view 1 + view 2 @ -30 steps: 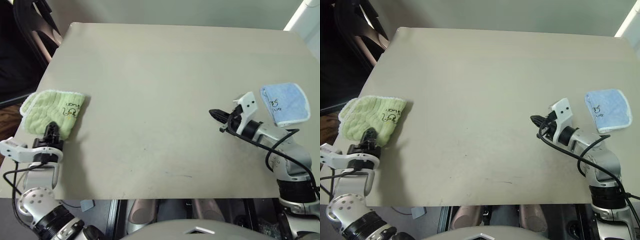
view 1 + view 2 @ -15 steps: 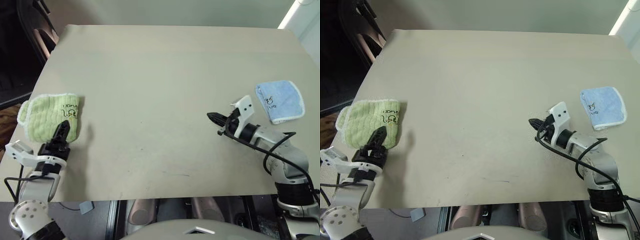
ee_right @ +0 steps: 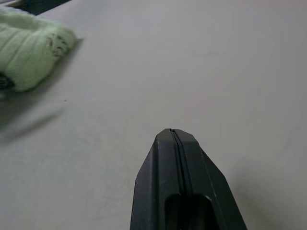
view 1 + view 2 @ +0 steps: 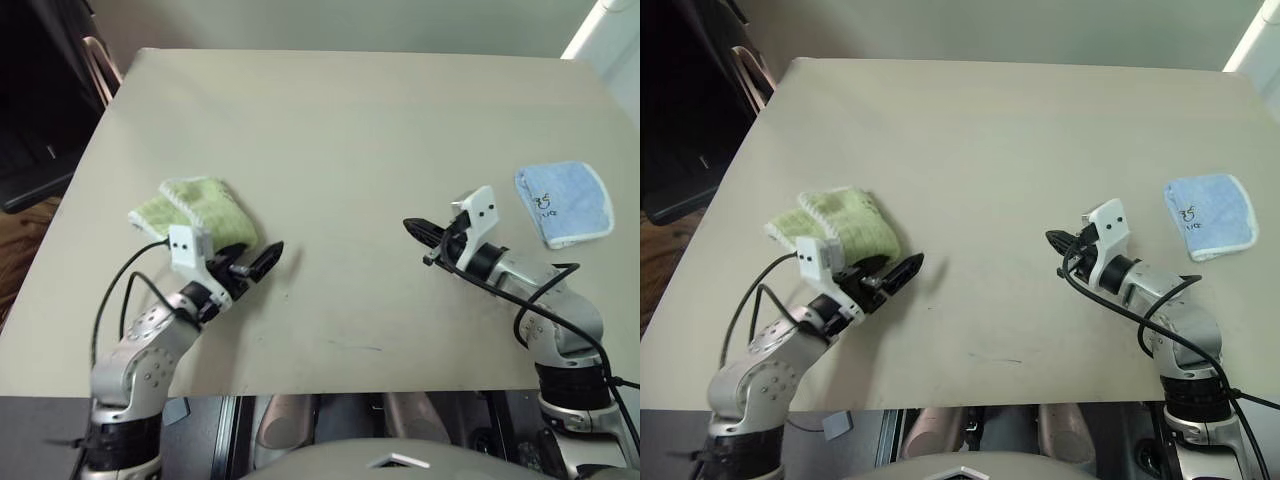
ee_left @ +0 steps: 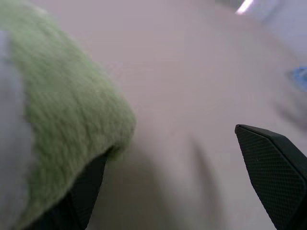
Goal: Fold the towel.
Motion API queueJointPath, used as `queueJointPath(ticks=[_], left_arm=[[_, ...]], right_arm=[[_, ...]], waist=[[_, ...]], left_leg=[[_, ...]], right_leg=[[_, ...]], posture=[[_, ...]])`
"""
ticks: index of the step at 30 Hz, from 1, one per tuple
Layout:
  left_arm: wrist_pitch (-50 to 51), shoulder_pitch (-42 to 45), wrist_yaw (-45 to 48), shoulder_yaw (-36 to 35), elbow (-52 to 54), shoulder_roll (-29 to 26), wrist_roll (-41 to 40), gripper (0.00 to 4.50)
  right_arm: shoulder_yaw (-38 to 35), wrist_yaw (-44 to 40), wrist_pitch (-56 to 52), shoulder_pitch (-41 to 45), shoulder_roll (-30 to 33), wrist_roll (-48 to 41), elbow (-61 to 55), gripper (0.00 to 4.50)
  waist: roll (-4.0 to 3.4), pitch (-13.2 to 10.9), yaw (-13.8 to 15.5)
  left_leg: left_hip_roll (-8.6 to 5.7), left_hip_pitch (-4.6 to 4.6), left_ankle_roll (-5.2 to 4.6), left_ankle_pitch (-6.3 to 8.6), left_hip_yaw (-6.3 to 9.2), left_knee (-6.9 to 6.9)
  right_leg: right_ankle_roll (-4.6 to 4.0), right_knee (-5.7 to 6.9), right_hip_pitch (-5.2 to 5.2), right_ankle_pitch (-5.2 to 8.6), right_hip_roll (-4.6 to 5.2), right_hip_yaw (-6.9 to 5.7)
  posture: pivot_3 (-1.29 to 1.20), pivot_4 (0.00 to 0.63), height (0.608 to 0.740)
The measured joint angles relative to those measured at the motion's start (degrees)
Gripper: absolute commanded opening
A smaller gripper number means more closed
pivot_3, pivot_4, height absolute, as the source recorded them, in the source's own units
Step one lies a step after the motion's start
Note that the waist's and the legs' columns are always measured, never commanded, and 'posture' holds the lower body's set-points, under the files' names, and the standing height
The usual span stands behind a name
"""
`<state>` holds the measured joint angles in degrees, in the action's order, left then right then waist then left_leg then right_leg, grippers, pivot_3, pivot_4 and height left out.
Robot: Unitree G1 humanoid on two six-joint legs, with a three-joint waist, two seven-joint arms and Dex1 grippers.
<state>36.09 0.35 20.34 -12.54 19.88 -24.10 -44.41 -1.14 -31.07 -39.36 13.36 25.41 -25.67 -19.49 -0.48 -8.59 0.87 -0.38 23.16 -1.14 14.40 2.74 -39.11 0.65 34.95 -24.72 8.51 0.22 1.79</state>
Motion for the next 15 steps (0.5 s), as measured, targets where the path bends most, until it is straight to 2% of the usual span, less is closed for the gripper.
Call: queueJointPath(ticks=[4, 5, 10, 13, 15], left_arm=[[0.09, 0.23, -2.63, -7.03, -2.36, 3.08, -4.78, 4.45], [0.10, -0.18, -3.58, -9.32, -3.02, 3.39, -6.09, 4.45], [-1.55, -2.42, -11.17, -26.38, -7.49, 6.29, -17.34, 4.45], [-3.51, -4.29, -14.42, -33.97, -8.96, 7.44, -23.53, 4.45], [-4.74, -5.47, -15.87, -38.05, -9.41, 8.58, -28.19, 4.09]], right_arm=[[0.00, 0.20, 0.16, 1.06, -0.50, 0.02, 1.02, 0.00], [0.02, 0.18, 0.27, 1.15, -0.52, 0.04, 1.23, 0.00], [0.91, -0.31, 1.23, 2.61, -1.59, 0.21, 3.56, 0.00], [1.85, -0.84, 1.71, 3.36, -1.74, 0.23, 4.26, 0.00], [2.03, -1.37, 2.17, 3.69, -1.73, 0.28, 5.04, 0.00]], waist=[[0.00, 0.00, -1.24], [0.00, 0.00, -1.32], [0.00, 0.00, -1.50], [-0.01, 0.00, -1.43], [0.01, 0.01, -1.41]], left_leg=[[0.20, -0.04, 0.35, 0.03, -0.11, 0.18], [0.26, -0.05, 0.69, -0.11, -0.10, 0.20], [0.44, -0.16, 0.91, -0.15, -0.10, 0.39], [0.43, -0.17, 0.85, -0.10, -0.07, 0.39], [0.42, -0.17, 0.78, -0.04, -0.06, 0.37]], right_leg=[[-0.09, 0.03, -0.16, 0.09, -0.13, -0.08], [-0.15, 0.03, -0.17, 0.15, -0.19, -0.08], [-0.26, 0.07, -0.16, 0.42, -0.38, -0.06], [-0.32, 0.08, -0.12, 0.46, -0.40, -0.04], [-0.32, 0.06, -0.08, 0.46, -0.40, -0.03]], posture=[[0.00, 0.150, 0.735], [0.00, 0.150, 0.735], [0.00, 0.150, 0.735], [0.00, 0.150, 0.735], [0.00, 0.150, 0.735]])
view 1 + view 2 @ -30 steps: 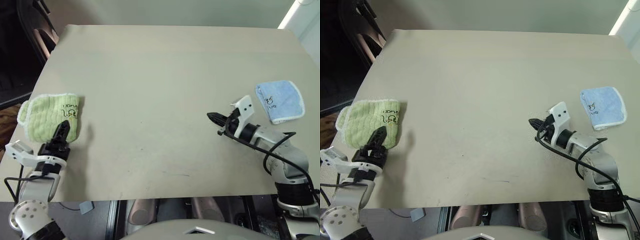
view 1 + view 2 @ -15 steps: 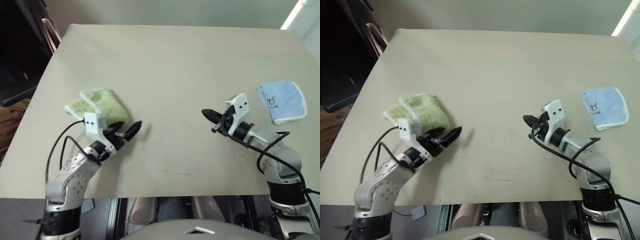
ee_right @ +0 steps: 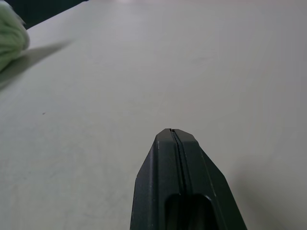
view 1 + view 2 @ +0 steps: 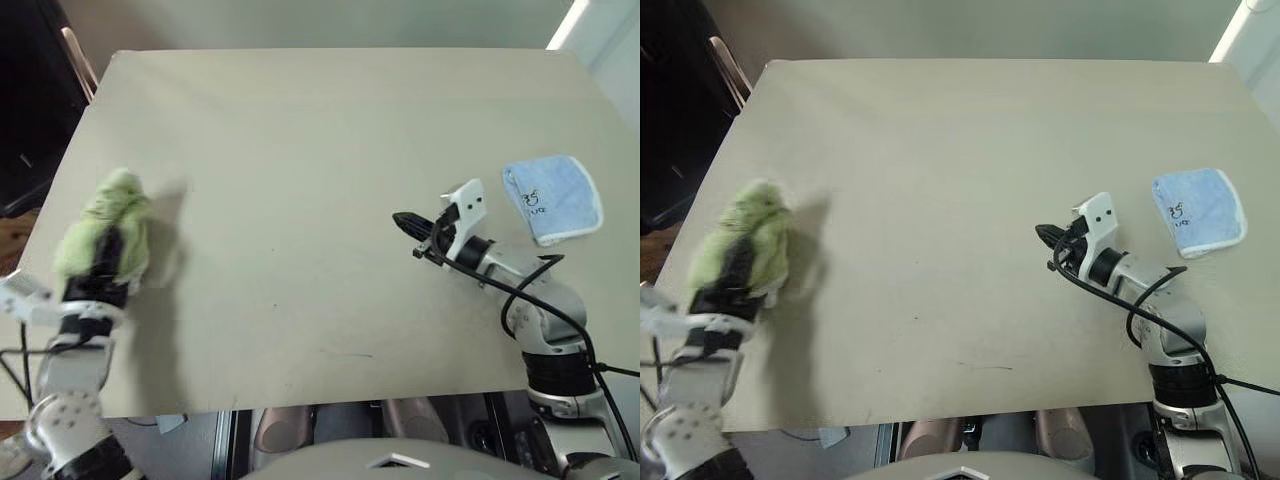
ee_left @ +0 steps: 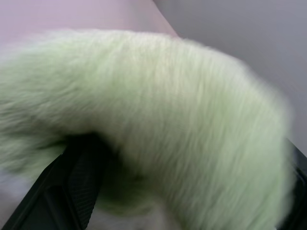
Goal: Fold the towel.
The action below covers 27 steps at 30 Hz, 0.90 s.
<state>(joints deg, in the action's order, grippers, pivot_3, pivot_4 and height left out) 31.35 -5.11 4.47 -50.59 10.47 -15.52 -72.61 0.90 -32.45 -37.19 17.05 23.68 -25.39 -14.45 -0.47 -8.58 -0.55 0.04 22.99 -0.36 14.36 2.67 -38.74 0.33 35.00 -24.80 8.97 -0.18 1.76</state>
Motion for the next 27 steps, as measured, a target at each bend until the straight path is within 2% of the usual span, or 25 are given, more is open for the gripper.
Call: queueJointPath(ticks=[1, 4, 11, 20, 23, 27], left_arm=[[-0.51, -1.17, -0.19, -1.57, 0.04, 0.22, -1.89, 3.87], [-1.39, -4.67, -0.19, -3.17, 1.70, 0.64, -4.87, 2.75], [-1.64, -6.51, -0.78, -0.12, 3.34, 1.77, -6.09, 0.16], [1.15, -10.15, 3.66, 8.19, 7.85, -1.60, -5.02, 0.16], [1.14, -10.12, 3.88, 8.87, 7.82, -1.63, -4.82, 0.78], [1.12, -10.14, 4.33, 8.86, 7.82, -2.09, -6.47, 2.18]], right_arm=[[0.10, -0.28, 0.16, 0.13, 0.02, 0.03, 0.37, 0.00], [0.21, -0.87, 0.31, 0.25, 0.05, 0.22, 0.78, 0.00], [0.52, -2.07, 0.57, 1.09, 0.03, 0.83, 1.88, 0.00], [0.60, -2.49, 0.63, 1.71, -0.07, 0.94, 2.52, 0.00], [0.60, -2.49, 0.65, 1.71, -0.12, 0.95, 2.52, 0.00], [0.60, -2.48, 0.65, 1.70, -0.37, 0.96, 2.51, 0.00]], waist=[[0.01, 0.00, 0.03], [0.00, 0.00, 0.08], [0.01, 0.00, 0.17], [0.02, 0.01, 0.13], [0.02, 0.01, 0.14], [0.02, 0.01, 0.13]], left_leg=[[-0.01, 0.00, -0.07, 0.05, 0.01, -0.02], [-0.07, -0.03, -0.29, 0.19, 0.00, -0.04], [-0.04, -0.08, -0.49, 0.23, 0.13, -0.25], [0.07, -0.09, -0.38, 0.19, 0.18, -0.27], [0.16, -0.09, -0.30, 0.24, 0.21, -0.27], [0.28, -0.08, -0.21, 0.31, 0.20, -0.24]], right_leg=[[0.00, 0.00, 0.02, 0.00, 0.00, 0.00], [0.10, -0.01, 0.06, 0.07, 0.02, 0.04], [-0.01, 0.07, 0.17, -0.03, -0.08, 0.02], [-0.13, 0.06, 0.16, -0.12, -0.27, 0.07], [-0.14, 0.05, 0.15, -0.12, -0.39, 0.07], [-0.15, 0.03, 0.12, -0.12, -0.50, 0.08]], posture=[[0.00, 0.150, 0.735], [0.00, 0.150, 0.735], [0.00, 0.150, 0.735], [0.00, 0.150, 0.735], [0.00, 0.150, 0.735], [0.00, 0.150, 0.735]])
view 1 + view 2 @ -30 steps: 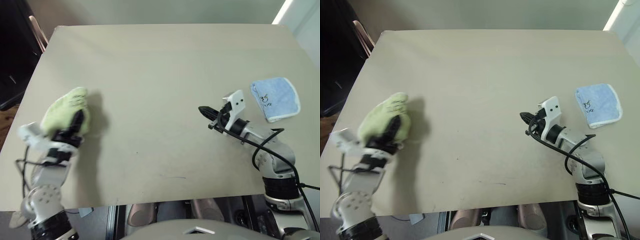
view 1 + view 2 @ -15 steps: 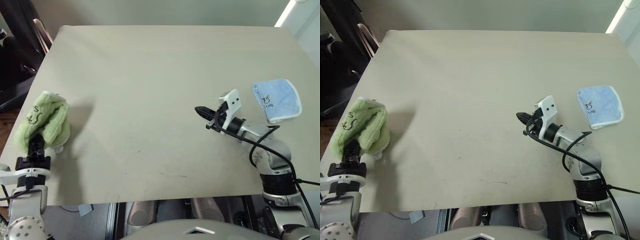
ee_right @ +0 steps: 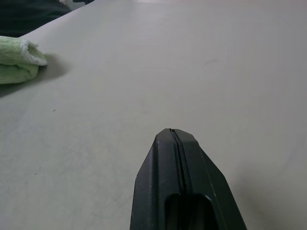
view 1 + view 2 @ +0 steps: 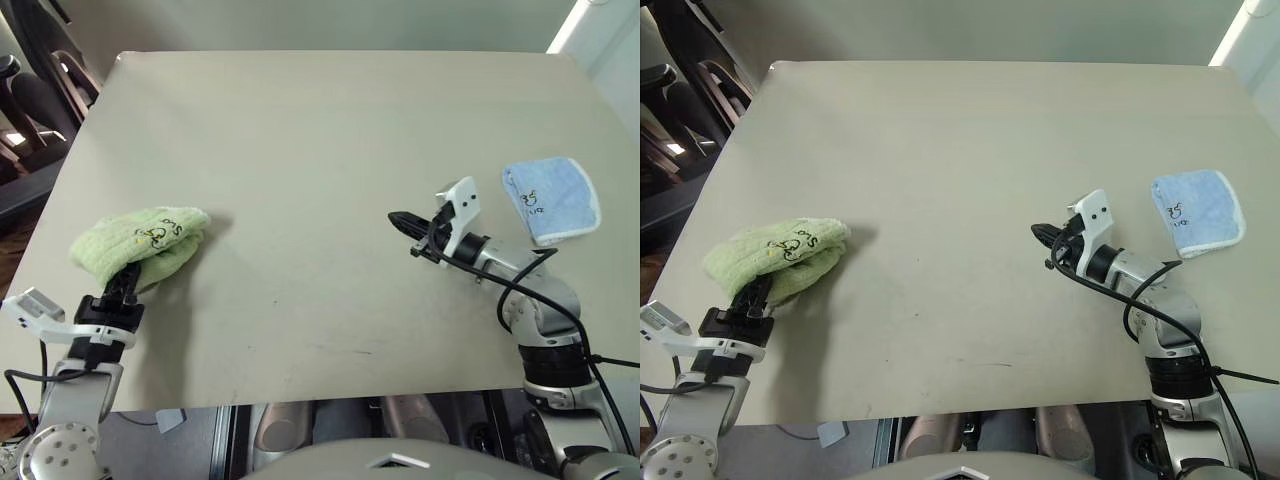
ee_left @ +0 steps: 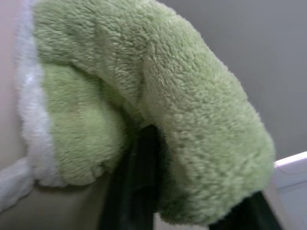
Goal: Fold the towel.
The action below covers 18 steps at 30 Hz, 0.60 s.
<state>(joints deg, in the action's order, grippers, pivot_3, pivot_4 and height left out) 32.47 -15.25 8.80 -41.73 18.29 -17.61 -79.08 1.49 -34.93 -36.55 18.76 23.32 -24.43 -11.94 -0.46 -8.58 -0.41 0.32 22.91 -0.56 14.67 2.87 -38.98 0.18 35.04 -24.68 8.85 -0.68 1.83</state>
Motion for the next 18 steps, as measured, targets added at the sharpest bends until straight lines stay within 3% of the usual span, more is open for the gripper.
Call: queueJointPath(ticks=[5, 18], left_arm=[[1.48, -4.03, 2.35, -0.08, 0.04, -2.01, -2.20, 4.00], [7.11, -25.81, 17.54, -3.11, 4.16, -7.50, -4.64, 4.00]], right_arm=[[0.00, 0.00, 0.00, -0.01, 0.00, 0.00, -0.08, 0.00], [0.02, 0.00, -0.02, -0.02, -0.01, 0.02, -0.10, 0.00]], waist=[[0.00, 0.00, -0.05], [-0.01, 0.00, -0.25]], left_leg=[[0.09, 0.00, 0.06, 0.06, -0.02, 0.01], [0.40, 0.01, 0.40, 0.37, 0.01, 0.02]], right_leg=[[-0.05, -0.01, -0.03, 0.03, -0.06, 0.00], [-0.36, -0.01, -0.13, 0.25, -0.34, 0.00]], posture=[[0.00, 0.150, 0.735], [0.00, 0.150, 0.735]])
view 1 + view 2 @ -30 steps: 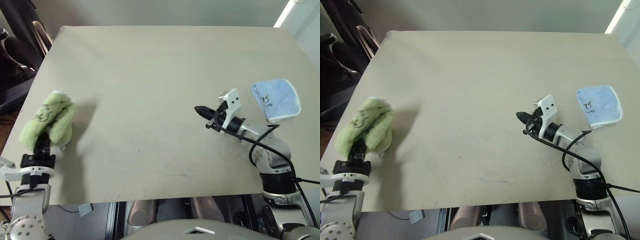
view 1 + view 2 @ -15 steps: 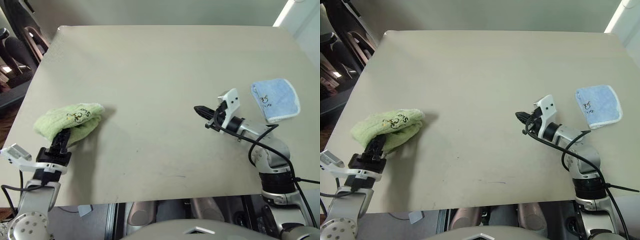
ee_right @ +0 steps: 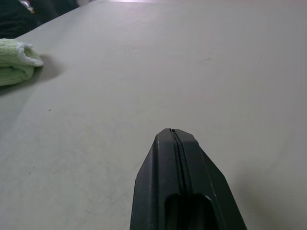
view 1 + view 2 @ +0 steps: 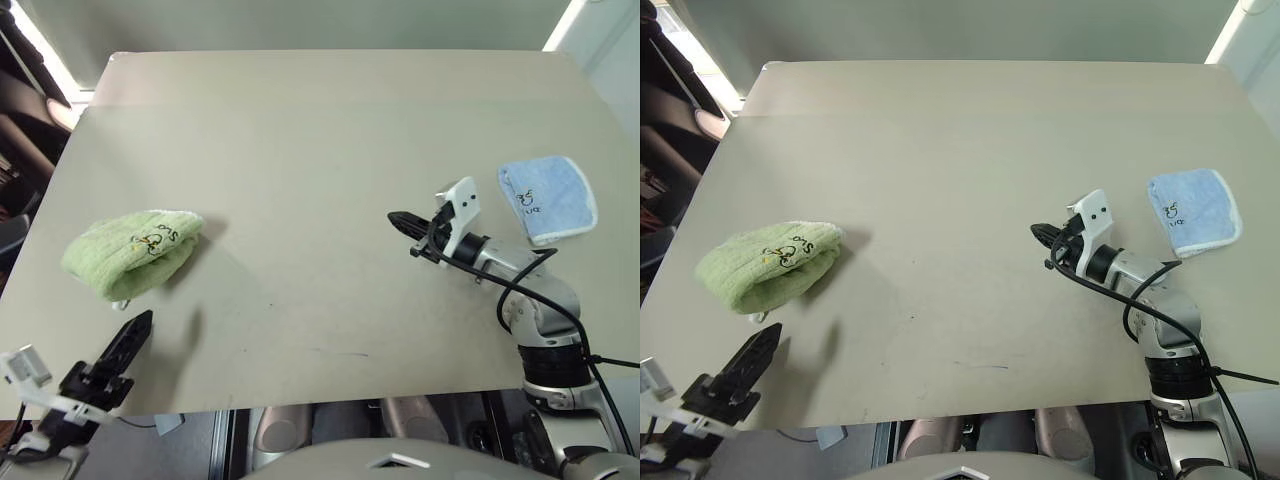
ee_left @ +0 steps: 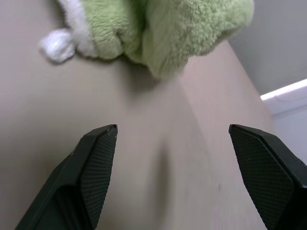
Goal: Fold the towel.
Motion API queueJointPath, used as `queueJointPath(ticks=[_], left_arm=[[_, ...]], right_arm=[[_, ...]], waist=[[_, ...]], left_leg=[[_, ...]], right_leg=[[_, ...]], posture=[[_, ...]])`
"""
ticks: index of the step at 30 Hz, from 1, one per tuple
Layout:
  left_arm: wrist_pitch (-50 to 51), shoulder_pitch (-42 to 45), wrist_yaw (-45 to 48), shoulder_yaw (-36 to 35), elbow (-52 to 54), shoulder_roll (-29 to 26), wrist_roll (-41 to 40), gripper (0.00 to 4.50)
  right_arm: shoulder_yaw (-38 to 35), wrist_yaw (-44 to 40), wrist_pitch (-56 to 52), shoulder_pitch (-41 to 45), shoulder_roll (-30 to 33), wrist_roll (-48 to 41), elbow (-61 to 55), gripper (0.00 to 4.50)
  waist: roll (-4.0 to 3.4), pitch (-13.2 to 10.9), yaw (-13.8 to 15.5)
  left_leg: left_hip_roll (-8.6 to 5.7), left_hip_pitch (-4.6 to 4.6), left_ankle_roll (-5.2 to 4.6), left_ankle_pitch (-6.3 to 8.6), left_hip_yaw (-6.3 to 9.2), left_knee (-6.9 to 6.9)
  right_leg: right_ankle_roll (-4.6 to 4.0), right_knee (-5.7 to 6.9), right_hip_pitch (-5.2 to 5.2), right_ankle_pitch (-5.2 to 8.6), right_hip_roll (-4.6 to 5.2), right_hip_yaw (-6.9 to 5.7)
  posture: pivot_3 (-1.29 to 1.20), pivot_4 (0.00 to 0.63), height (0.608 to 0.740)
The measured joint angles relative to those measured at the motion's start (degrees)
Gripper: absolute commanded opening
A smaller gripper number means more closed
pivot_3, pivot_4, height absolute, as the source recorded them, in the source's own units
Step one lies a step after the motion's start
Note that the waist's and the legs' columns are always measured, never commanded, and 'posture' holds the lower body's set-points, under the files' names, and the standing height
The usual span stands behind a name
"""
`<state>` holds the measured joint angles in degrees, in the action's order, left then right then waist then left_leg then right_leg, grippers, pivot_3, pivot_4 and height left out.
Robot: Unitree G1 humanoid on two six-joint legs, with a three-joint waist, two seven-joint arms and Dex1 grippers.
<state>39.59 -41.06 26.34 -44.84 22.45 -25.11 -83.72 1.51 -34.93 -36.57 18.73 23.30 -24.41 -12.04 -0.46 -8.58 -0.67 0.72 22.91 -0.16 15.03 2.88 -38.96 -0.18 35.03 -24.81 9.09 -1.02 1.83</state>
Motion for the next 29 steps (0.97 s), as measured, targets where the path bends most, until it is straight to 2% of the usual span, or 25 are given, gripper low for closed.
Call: queueJointPath(ticks=[6, 15, 17, 18, 20, 21, 22, 24, 26, 29], left_arm=[[0.80, -2.02, 2.41, 1.65, 14.22, -4.57, -0.63, 4.00], [0.74, -2.38, 2.16, 2.90, 15.37, -5.04, -0.60, 4.00], [0.05, 4.67, -0.24, 6.99, 15.23, -6.73, 5.64, 4.00], [-0.91, 13.20, -2.69, 11.93, 15.35, -7.83, 11.56, 4.00], [-2.40, 20.21, -5.05, 17.26, 16.43, -8.53, 18.32, 4.00], [-3.27, 23.54, -5.35, 20.25, 15.79, -9.01, 22.16, 4.00], [-4.14, 29.90, -5.52, 25.22, 12.92, -9.00, 27.79, 4.00], [-7.37, 43.23, -5.56, 34.90, 5.77, -8.65, 39.41, 4.00], [-9.90, 47.90, -4.56, 39.71, 2.95, -7.97, 45.18, 4.00], [-14.27, 56.79, -0.71, 45.98, -8.00, -4.90, 52.54, 4.00]], right_arm=[[-0.02, -0.15, 0.00, 0.06, 0.46, 0.00, 0.71, 0.00], [-0.11, -0.17, 0.00, 0.06, 0.80, 0.00, 0.92, 0.00], [-0.63, -0.16, -0.04, -0.12, 1.70, 0.05, 1.24, 0.00], [-0.56, -0.14, -0.08, 0.57, 1.47, 0.13, 1.88, 0.00], [0.64, -0.17, -0.06, 1.99, 0.25, -0.04, 1.35, 0.00], [0.14, -0.08, -0.05, 1.22, 0.76, -0.04, 0.36, 0.00], [-0.91, 0.21, -0.21, 0.22, 1.68, 0.01, 0.27, 0.00], [-0.96, 1.15, -0.76, -0.38, 1.12, -0.02, -0.07, 0.00], [-1.07, 1.78, -0.93, -1.49, 0.60, -0.11, -2.18, 0.00], [-3.59, 5.50, -2.23, -6.19, 0.50, -0.08, -6.19, 0.00]], waist=[[-0.10, 0.01, 0.21], [-0.14, 0.02, -0.29], [-0.47, -0.05, 0.18], [-0.70, -0.09, 0.97], [-0.35, 0.10, 1.01], [-0.28, 0.14, 0.83], [-0.45, 0.09, 0.92], [-0.31, 0.06, 1.29], [-0.19, 0.14, 0.63], [-0.14, 0.12, 0.41]], left_leg=[[0.00, -0.02, -0.01, 0.01, -0.02, -0.02], [0.18, -0.03, 0.11, 0.10, -0.04, 0.10], [0.17, -0.13, 0.03, 0.06, -0.05, 0.06], [0.14, -0.15, -0.14, -0.19, 0.00, 0.05], [0.21, -0.25, -0.05, -0.19, -0.04, -0.08], [0.22, -0.27, 0.00, -0.15, -0.10, -0.11], [0.14, -0.44, -0.12, -0.21, -0.11, -0.10], [0.12, -0.45, -0.30, -0.40, -0.05, -0.15], [0.10, -0.32, -0.17, -0.32, -0.18, -0.17], [0.06, -0.22, -0.14, -0.27, -0.16, -0.12]], right_leg=[[-0.01, 0.00, 0.02, 0.01, -0.01, 0.01], [-0.13, 0.03, -0.08, 0.14, -0.11, -0.02], [-0.15, 0.01, 0.08, 0.13, -0.08, -0.02], [-0.14, 0.12, 0.00, 0.13, -0.05, -0.06], [-0.70, 0.23, 0.20, -0.25, -0.08, -0.08], [-0.68, 0.18, 0.22, -0.27, -0.07, -0.10], [-0.41, 0.14, 0.47, -0.16, -0.02, -0.09], [-0.51, 0.18, 0.29, -0.24, 0.01, -0.08], [-0.55, 0.07, 0.31, -0.60, 0.04, -0.07], [-0.52, 0.04, 0.20, -0.62, 0.08, -0.06]], posture=[[0.00, 0.150, 0.735], [0.00, 0.150, 0.735], [0.00, 0.150, 0.735], [0.00, 0.150, 0.735], [0.00, 0.150, 0.735], [0.00, 0.150, 0.735], [0.00, 0.150, 0.735], [0.00, 0.150, 0.735], [0.00, 0.150, 0.735], [0.00, 0.150, 0.735]])
